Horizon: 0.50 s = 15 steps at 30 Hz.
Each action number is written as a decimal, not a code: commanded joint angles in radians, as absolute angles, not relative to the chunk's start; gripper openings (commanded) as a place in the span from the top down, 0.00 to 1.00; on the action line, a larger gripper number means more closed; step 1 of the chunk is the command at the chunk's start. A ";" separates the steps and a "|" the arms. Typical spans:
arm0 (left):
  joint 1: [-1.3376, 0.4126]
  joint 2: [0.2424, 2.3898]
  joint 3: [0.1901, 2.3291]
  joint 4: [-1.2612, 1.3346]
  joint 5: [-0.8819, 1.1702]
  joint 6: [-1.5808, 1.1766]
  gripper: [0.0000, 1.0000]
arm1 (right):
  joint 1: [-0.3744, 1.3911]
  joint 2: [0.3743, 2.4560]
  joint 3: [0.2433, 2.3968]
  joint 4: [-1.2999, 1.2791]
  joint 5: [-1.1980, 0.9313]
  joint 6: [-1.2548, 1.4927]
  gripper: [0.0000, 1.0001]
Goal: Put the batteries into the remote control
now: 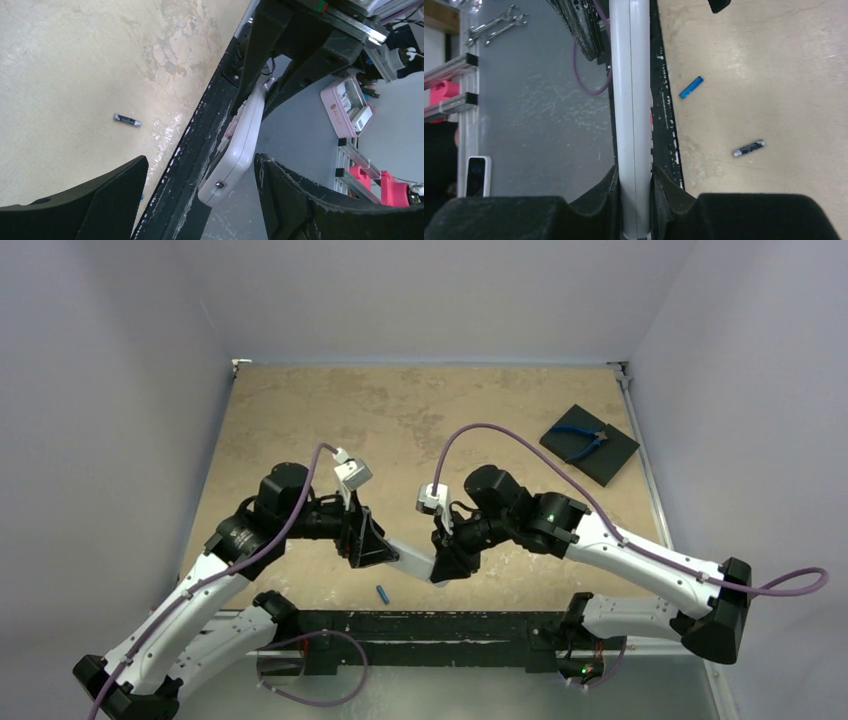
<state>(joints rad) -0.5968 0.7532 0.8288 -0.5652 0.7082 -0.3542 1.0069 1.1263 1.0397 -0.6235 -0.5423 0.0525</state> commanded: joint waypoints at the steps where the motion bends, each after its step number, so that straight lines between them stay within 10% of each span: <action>1: -0.622 0.738 0.866 -0.540 0.770 -0.328 0.25 | 0.991 1.146 1.090 -0.583 -0.697 0.078 1.00; 15: -0.693 0.727 0.842 -0.497 0.860 -0.350 0.49 | 0.945 1.140 1.094 -0.548 -0.795 0.091 1.00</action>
